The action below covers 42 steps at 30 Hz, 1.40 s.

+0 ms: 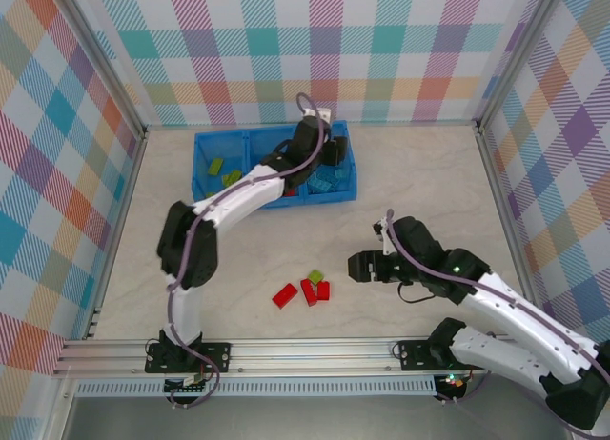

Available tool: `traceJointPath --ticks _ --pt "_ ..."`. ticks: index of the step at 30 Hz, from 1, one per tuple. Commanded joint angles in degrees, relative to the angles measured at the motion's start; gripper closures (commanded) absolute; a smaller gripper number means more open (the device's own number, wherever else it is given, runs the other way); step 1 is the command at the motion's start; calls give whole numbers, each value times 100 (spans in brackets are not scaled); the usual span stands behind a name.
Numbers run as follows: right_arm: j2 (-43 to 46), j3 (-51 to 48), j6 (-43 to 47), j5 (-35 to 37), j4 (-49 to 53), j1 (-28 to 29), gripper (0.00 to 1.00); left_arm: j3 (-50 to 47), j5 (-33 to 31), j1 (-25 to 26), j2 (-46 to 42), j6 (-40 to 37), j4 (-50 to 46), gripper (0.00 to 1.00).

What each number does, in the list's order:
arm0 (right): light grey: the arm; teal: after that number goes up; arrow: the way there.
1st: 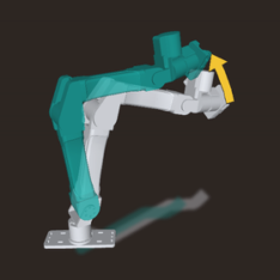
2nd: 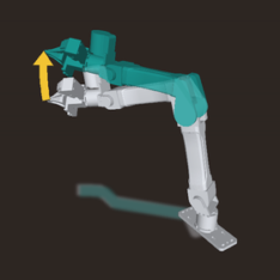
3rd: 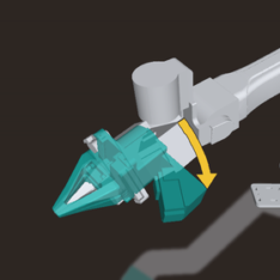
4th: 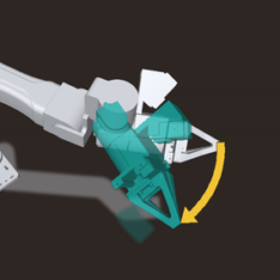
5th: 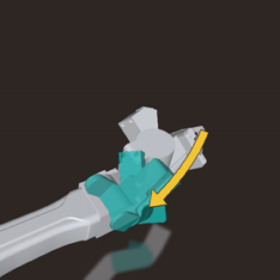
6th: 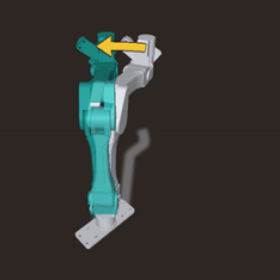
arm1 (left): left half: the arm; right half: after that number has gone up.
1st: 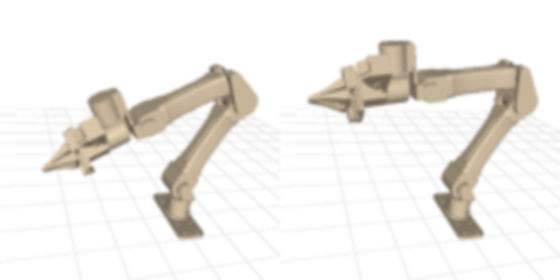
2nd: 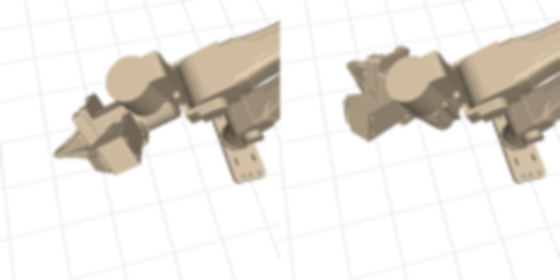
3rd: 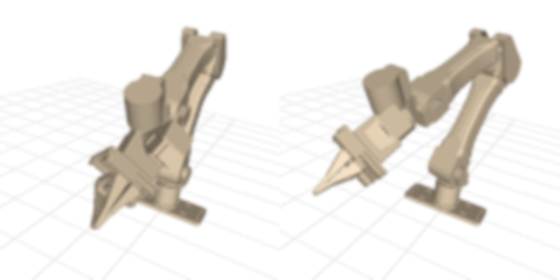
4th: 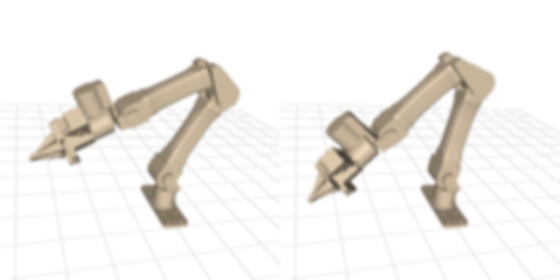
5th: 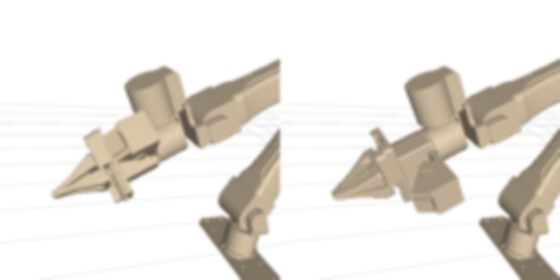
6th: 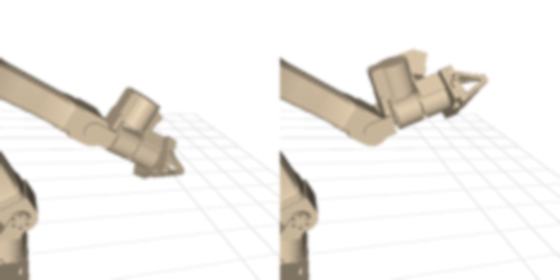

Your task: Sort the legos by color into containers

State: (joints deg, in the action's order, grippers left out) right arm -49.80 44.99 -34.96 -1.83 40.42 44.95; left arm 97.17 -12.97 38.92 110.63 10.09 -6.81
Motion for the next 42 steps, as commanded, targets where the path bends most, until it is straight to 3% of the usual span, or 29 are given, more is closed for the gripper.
traceJointPath --ticks 1,7,15,18,22,28,34,42 --pt "-499 140 23 114 113 41 24 -733 633 212 -1484 -460 175 30" --pt "-1625 188 -138 -55 -526 409 25 -2370 1514 545 -3782 -1765 -790 30" --pt "-2913 202 -755 -237 -1700 1017 25 -3986 2225 716 -6390 -3557 -3109 23" --pt "-3395 311 -886 -144 -1886 1054 28 -4558 2298 714 -7194 -3677 -3601 23" --pt "-3803 434 -933 -61 -1994 1056 44 -5163 2100 720 -8059 -3485 -3578 20" --pt "-4295 463 -1047 -165 -1860 1079 53 -5851 1628 717 -8685 -3501 -3181 15" --pt "-4044 600 -864 381 -1421 1079 74 -6105 1754 719 -8716 -3593 -3119 9" --pt "-3440 1715 280 1222 -1317 1042 78 -6370 1880 697 -8801 -3698 -2701 2"
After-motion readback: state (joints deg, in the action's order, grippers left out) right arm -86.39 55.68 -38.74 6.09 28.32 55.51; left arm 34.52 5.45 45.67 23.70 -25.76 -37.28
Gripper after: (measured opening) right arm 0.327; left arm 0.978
